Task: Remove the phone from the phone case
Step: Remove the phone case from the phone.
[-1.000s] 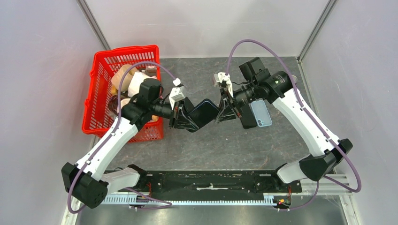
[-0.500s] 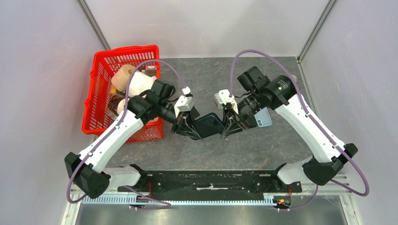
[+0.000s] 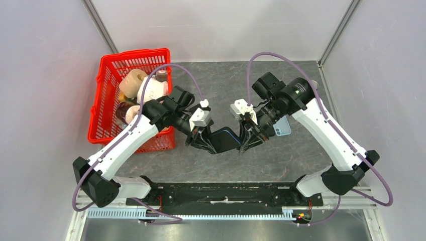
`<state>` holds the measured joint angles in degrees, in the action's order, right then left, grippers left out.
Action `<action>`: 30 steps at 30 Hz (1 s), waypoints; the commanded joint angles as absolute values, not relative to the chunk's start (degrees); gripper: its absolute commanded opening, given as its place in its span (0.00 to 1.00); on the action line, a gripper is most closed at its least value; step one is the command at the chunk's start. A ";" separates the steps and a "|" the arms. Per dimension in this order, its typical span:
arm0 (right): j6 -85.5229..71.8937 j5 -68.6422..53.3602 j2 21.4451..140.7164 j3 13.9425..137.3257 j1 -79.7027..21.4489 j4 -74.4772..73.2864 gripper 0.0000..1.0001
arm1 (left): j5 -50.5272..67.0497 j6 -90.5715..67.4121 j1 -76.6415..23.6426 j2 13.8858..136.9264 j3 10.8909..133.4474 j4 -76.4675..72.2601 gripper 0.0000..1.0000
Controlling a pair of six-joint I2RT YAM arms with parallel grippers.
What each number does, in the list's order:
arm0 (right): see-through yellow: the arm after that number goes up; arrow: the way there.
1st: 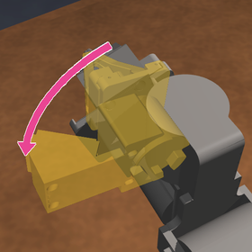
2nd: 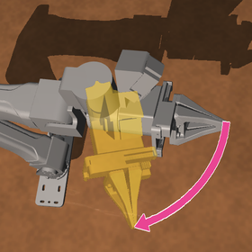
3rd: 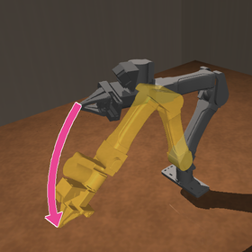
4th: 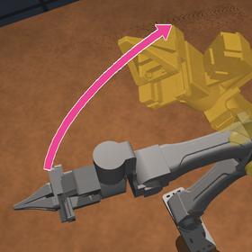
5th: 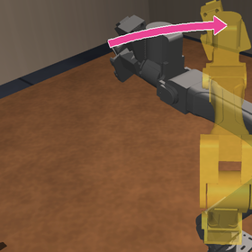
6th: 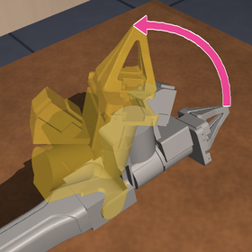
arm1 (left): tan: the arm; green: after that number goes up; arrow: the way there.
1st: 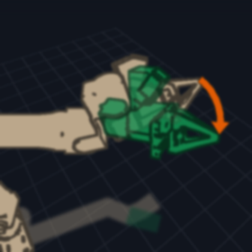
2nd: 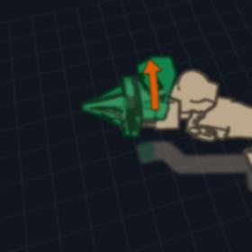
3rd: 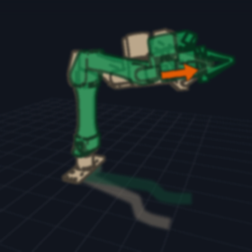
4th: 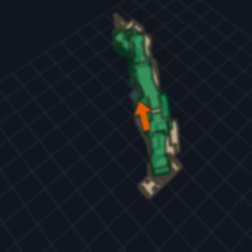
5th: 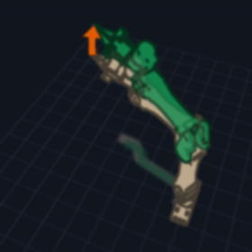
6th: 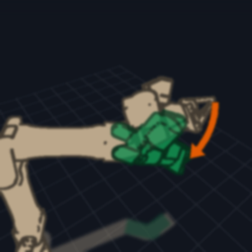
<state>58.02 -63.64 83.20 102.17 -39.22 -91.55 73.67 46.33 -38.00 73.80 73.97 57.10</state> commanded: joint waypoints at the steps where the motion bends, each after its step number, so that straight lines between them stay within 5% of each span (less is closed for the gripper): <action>1: 59.23 -69.10 85.34 105.03 -38.71 -84.74 0.00 | 73.35 54.26 -43.10 74.36 75.77 58.66 0.02; 18: 40.58 -52.64 81.75 98.60 -36.12 -73.19 0.02 | 63.96 48.47 -42.19 70.81 75.06 54.91 0.02; 24: 39.61 -45.89 76.35 93.79 -36.03 -73.14 0.56 | 64.34 40.50 -39.16 69.62 74.84 48.69 0.02; 30: 36.27 -47.28 73.87 92.37 -35.95 -70.37 0.63 | 64.08 30.99 -37.88 69.18 73.59 40.82 0.02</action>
